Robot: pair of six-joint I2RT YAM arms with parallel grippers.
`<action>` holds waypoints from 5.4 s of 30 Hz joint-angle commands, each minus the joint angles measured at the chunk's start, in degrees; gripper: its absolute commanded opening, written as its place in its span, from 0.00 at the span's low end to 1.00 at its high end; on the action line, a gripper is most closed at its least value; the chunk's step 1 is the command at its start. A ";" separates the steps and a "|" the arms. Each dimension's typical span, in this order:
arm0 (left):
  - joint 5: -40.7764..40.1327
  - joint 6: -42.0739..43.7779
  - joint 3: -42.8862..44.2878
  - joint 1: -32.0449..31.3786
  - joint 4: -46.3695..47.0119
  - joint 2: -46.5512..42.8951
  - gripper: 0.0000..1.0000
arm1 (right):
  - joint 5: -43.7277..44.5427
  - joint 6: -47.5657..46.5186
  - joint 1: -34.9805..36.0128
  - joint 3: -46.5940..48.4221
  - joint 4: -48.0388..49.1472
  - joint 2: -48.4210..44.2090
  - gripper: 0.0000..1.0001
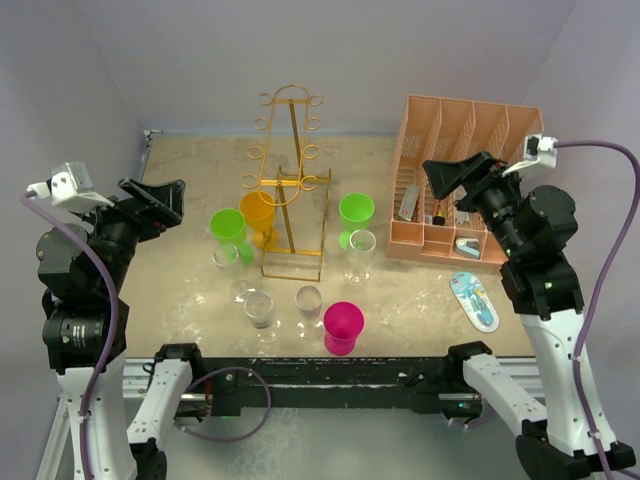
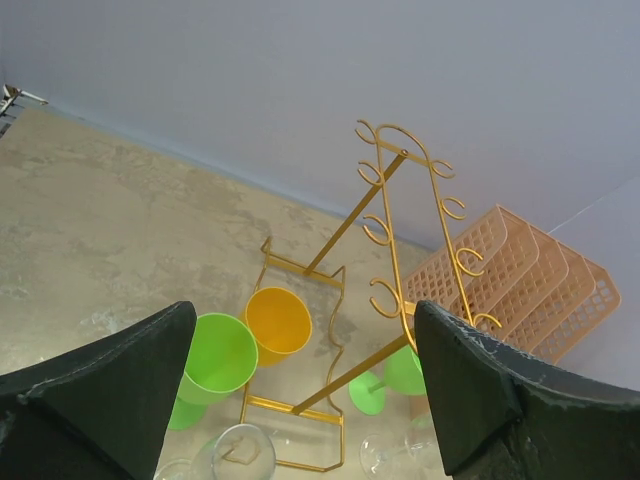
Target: Place the wine glass upside down on the wine glass rack
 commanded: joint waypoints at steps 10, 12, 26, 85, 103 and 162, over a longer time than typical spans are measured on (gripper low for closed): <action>11.41 -0.43 -3.05 -0.35 8.03 -1.29 0.87 | -4.67 -7.19 -0.29 -1.06 3.63 -0.29 0.90; 12.57 -0.57 -4.55 -0.30 8.97 -1.90 0.87 | -6.52 -7.96 -0.24 -2.54 5.35 -1.30 0.90; 10.83 -2.46 -11.60 -0.30 14.33 -4.69 0.87 | -6.83 -16.11 2.04 -2.72 -5.09 5.42 0.66; 25.55 -26.14 -8.85 -0.37 31.64 3.87 0.82 | 37.41 1.83 20.94 -16.09 22.19 0.11 0.00; 22.95 -51.60 -12.36 -1.87 56.90 9.31 0.82 | 20.61 14.91 20.94 -19.40 39.12 -8.21 0.00; -28.41 -31.22 -10.01 -58.85 96.59 37.13 0.14 | -0.41 18.61 20.94 -18.88 41.59 -5.03 0.00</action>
